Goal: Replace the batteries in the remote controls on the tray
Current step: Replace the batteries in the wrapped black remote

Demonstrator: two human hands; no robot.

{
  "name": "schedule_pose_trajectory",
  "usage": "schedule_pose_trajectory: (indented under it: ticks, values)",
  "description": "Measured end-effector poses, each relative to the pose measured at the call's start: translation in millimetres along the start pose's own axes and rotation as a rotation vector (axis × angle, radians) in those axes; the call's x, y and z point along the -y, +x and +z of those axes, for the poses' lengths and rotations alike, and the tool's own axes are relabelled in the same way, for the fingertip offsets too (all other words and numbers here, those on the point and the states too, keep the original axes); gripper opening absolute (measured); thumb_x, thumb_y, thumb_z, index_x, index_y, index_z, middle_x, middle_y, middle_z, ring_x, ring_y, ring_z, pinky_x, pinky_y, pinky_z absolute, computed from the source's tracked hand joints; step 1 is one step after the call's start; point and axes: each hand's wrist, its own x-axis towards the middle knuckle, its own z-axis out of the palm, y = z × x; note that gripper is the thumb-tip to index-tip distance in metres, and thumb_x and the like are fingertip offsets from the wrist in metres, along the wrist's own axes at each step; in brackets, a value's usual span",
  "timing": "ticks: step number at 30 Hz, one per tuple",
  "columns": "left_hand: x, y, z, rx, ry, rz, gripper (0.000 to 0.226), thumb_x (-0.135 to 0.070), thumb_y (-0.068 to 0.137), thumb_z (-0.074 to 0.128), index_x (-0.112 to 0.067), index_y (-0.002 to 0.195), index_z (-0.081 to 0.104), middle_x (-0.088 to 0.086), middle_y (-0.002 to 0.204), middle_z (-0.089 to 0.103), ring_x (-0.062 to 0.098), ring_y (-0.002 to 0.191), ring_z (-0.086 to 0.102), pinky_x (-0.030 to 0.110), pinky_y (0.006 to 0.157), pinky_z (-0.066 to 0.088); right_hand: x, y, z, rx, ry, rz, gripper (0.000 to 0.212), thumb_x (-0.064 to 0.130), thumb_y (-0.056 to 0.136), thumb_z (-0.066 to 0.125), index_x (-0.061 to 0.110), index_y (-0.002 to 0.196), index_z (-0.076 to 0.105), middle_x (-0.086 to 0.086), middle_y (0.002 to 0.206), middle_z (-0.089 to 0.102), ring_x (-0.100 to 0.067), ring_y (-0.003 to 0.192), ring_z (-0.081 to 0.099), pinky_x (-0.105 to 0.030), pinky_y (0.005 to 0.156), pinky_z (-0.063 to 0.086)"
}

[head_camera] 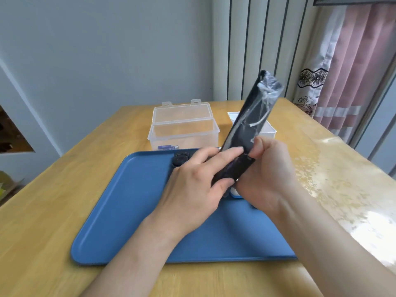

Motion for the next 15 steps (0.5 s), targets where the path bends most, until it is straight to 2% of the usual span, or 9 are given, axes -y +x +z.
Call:
schedule_pose_trajectory:
  ticks: [3, 5, 8, 10, 12, 13, 15]
  values:
    - [-2, 2, 4, 0.031, -0.043, -0.116, 0.024, -0.029, 0.091, 0.057, -0.037, 0.111, 0.047, -0.019, 0.109, 0.05, 0.018, 0.094, 0.055, 0.041, 0.079, 0.049, 1, 3, -4, -0.06, -0.137, -0.005, 0.006, 0.015, 0.07, 0.043, 0.015, 0.074, 0.047, -0.008, 0.074, 0.047, -0.03, 0.076, 0.045, -0.037, 0.066, 0.035]
    - [-2, 5, 6, 0.006, -0.245, -0.26, 0.011, -0.027, 0.095, 0.051, -0.027, 0.105, 0.05, -0.015, 0.104, 0.058, 0.013, 0.098, 0.056, 0.042, 0.085, 0.048, -1, 6, -7, -0.061, -0.213, -0.018, 0.012, 0.019, 0.084, 0.05, 0.013, 0.084, 0.06, -0.008, 0.077, 0.06, -0.027, 0.078, 0.056, -0.037, 0.07, 0.044]
    - [-5, 9, 3, -0.089, -0.586, -0.502, 0.009, -0.02, 0.097, 0.053, -0.025, 0.1, 0.059, -0.016, 0.087, 0.065, 0.005, 0.088, 0.062, 0.036, 0.085, 0.052, -10, 8, -6, -0.035, -0.306, -0.041, 0.021, 0.017, 0.096, 0.053, 0.012, 0.108, 0.07, -0.008, 0.094, 0.073, -0.019, 0.081, 0.065, -0.035, 0.074, 0.054]
    - [-1, 13, -6, -0.234, -0.683, -0.515, 0.012, -0.013, 0.095, 0.057, -0.024, 0.096, 0.061, -0.013, 0.082, 0.065, 0.008, 0.082, 0.064, 0.037, 0.082, 0.054, -15, 8, -4, -0.064, -0.305, -0.067, 0.018, 0.017, 0.098, 0.054, 0.012, 0.107, 0.07, -0.006, 0.091, 0.074, -0.019, 0.077, 0.067, -0.037, 0.076, 0.056]
    - [11, 17, -24, -0.311, -0.609, -0.444, 0.018, -0.005, 0.091, 0.06, -0.022, 0.092, 0.06, -0.004, 0.082, 0.064, 0.009, 0.075, 0.064, 0.028, 0.074, 0.053, -11, 7, -4, -0.131, -0.29, -0.096, 0.016, 0.019, 0.098, 0.055, 0.012, 0.103, 0.068, -0.005, 0.084, 0.072, -0.019, 0.073, 0.067, -0.04, 0.077, 0.056]
    - [18, 17, -37, -0.27, -0.565, -0.415, 0.021, -0.001, 0.09, 0.061, -0.022, 0.09, 0.061, 0.001, 0.081, 0.064, 0.01, 0.07, 0.064, 0.025, 0.07, 0.052, -8, 8, -3, -0.161, -0.276, -0.106, 0.016, 0.02, 0.098, 0.055, 0.011, 0.103, 0.067, -0.005, 0.085, 0.07, -0.02, 0.074, 0.066, -0.042, 0.079, 0.056]
    - [29, 13, -59, -0.038, -0.518, -0.395, 0.027, 0.002, 0.089, 0.061, -0.024, 0.09, 0.067, 0.004, 0.077, 0.065, 0.013, 0.067, 0.062, 0.023, 0.069, 0.052, -3, 8, -4, -0.208, -0.245, -0.116, 0.019, 0.024, 0.098, 0.054, 0.011, 0.107, 0.065, -0.008, 0.089, 0.069, -0.023, 0.077, 0.066, -0.048, 0.084, 0.055]
